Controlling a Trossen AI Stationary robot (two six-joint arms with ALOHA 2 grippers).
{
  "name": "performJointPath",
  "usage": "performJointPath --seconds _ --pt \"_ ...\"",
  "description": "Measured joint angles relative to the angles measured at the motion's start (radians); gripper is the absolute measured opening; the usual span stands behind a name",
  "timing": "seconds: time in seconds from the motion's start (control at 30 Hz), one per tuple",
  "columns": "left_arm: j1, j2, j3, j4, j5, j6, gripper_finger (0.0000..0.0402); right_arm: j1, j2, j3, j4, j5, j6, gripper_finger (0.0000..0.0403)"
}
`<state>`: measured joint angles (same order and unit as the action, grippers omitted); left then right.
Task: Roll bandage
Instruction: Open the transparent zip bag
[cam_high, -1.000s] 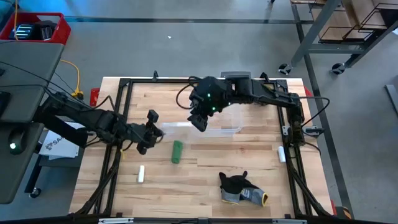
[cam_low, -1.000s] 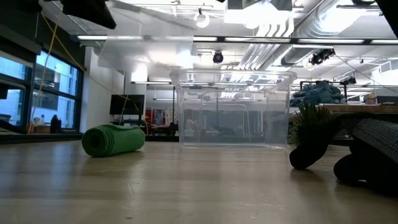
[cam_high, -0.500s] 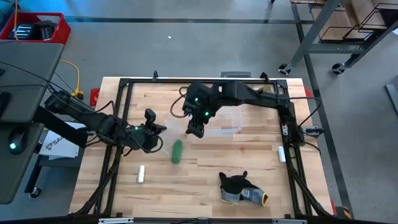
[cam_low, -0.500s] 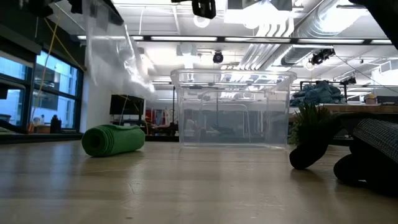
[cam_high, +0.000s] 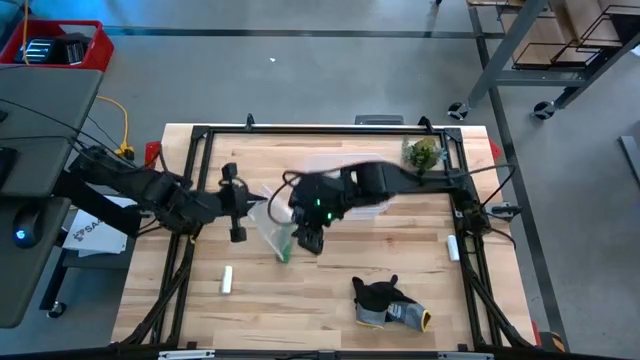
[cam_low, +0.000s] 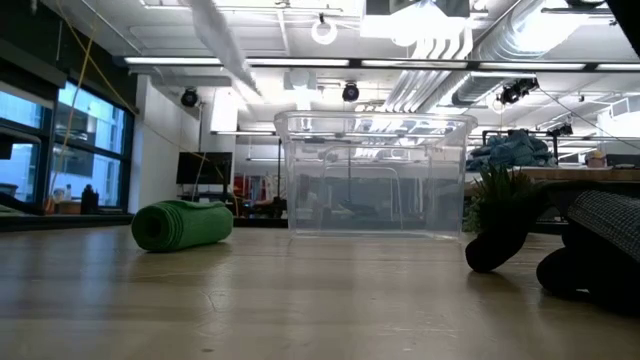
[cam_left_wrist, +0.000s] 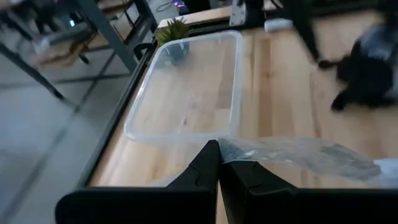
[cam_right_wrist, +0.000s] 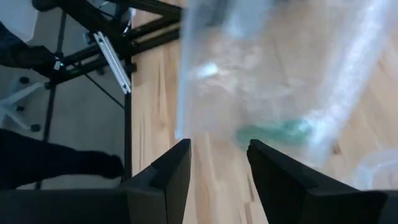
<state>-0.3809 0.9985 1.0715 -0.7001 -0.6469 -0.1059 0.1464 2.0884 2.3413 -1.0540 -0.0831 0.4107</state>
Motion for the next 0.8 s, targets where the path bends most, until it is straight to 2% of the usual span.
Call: performJointPath --seconds 0.33,0.5,0.8 --pt "0.086 0.016 0.035 -0.006 0.107 -0.158 0.0 0.054 0.0 0.0 0.114 0.285 0.082 0.0153" --pt "0.102 0.052 0.035 -0.004 0.115 -0.197 0.0 0.05 0.0 0.0 0.199 0.233 0.087 0.0138" --pt "0.143 0.083 0.035 -0.003 0.114 -0.28 0.0 0.058 0.001 0.0 0.14 0.211 0.113 0.0132"
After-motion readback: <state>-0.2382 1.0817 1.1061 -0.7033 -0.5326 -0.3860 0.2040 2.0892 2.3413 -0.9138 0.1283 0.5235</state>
